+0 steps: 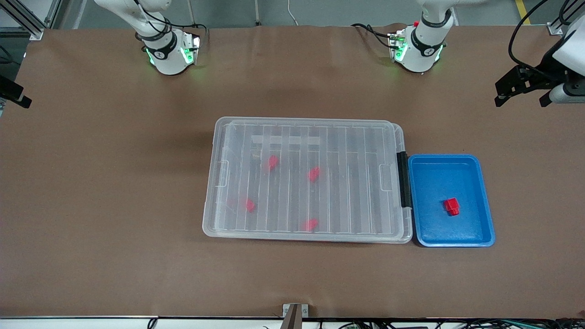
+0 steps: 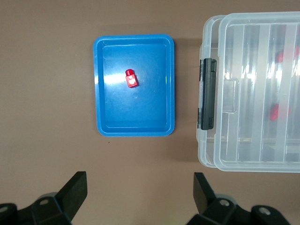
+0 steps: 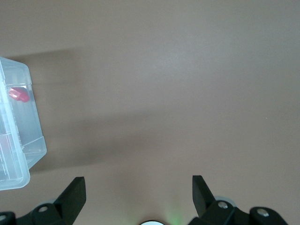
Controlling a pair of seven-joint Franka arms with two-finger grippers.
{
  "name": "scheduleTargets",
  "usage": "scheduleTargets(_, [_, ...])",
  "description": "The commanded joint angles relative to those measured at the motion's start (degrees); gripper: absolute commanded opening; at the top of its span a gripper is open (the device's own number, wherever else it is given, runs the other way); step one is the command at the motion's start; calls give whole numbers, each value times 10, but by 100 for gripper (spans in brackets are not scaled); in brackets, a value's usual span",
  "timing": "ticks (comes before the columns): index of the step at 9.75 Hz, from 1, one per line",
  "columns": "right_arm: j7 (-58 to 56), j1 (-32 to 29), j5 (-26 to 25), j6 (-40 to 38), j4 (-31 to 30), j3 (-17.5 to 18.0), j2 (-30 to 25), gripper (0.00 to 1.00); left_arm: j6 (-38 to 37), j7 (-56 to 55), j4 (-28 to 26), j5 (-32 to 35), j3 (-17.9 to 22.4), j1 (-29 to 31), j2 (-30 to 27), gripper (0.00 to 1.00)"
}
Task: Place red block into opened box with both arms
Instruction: 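Reach the left gripper to the red block while the right gripper reaches the lid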
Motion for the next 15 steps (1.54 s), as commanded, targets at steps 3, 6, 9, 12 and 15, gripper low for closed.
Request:
scheduleTargets(3, [-7, -10, 7, -5, 5, 6, 1, 100, -15, 7, 2, -3, -2, 0, 22, 100])
scheduleTargets(6, [-4, 30, 7, -4, 6, 10, 2, 100, 32, 8, -15, 21, 0, 0, 80, 100])
scheduleTargets(9, [112, 85, 8, 14, -3, 87, 46, 100, 157, 6, -59, 50, -1, 11, 163, 100])
scheduleTargets(12, [263, 105, 6, 158, -78, 197, 111, 100, 263, -6, -65, 42, -2, 56, 278, 100])
scheduleTargets(15, [274, 127, -3, 394, -214, 203, 142, 100, 304, -63, -61, 41, -2, 73, 366, 100])
